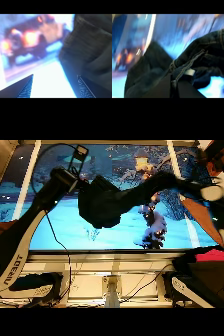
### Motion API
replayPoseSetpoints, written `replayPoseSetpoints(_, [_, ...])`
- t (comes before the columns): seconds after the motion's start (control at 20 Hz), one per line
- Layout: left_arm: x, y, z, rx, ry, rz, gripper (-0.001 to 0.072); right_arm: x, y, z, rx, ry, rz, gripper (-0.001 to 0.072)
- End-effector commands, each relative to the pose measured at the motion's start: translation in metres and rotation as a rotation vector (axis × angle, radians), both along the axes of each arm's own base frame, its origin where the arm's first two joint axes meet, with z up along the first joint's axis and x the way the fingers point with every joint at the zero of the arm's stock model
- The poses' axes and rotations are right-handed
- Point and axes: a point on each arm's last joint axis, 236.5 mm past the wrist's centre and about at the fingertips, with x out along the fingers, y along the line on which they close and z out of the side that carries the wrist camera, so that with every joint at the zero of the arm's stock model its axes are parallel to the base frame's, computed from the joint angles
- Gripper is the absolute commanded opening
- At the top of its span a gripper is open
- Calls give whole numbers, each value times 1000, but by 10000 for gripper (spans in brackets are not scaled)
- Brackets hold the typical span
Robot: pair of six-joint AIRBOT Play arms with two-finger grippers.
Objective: Fold the clothes and pants, and hang the long-sleeved shirts on hangers.
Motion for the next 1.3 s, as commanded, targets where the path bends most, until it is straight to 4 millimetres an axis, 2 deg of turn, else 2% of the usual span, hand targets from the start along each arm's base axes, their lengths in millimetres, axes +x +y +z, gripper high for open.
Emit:
replayPoseSetpoints(0.0, [2, -3, 32, -63, -92, 0, 632, -33, -64, 67, -148, -165, -138, 35])
replayPoseSetpoints(0.15, [-3, 6, 32, -60, -73, 30, 631, -66, -103, 91, -278, -201, -223, 34])
replayPoseSetpoints(0.25, [-8, 22, 19, -63, -17, 101, 630, -94, -128, 87, -406, -144, -261, 35])
replayPoseSetpoints(0.4, [-22, 41, -26, -81, 158, 198, 624, -141, -174, 65, -613, 33, -337, 34])
replayPoseSetpoints(0.5, [-30, 34, -62, -164, 288, 237, 624, -169, -198, 54, -691, 138, -390, 34])
replayPoseSetpoints(0.6, [-33, 19, -92, -251, 385, 249, 625, -189, -207, 45, -724, 218, -408, 34])
replayPoseSetpoints(0.7, [-35, 8, -117, -281, 456, 229, 625, -202, -214, 37, -755, 284, -413, 34])
replayPoseSetpoints(0.85, [-40, -6, -144, -379, 552, 252, 625, -214, -224, 32, -797, 344, -428, 35])
replayPoseSetpoints(1.0, [-34, -35, -149, -693, 652, 305, 625, -213, -224, 33, -798, 341, -429, 35])
replayPoseSetpoints(1.05, [-27, -38, -147, -781, 658, 328, 625, -213, -224, 33, -798, 340, -429, 35])
replayPoseSetpoints(1.1, [-16, -32, -146, -841, 642, 357, 625, -213, -224, 33, -798, 340, -429, 35])
replayPoseSetpoints(1.25, [3, 5, -150, -863, 587, 399, 620, -212, -225, 34, -800, 332, -432, 35])
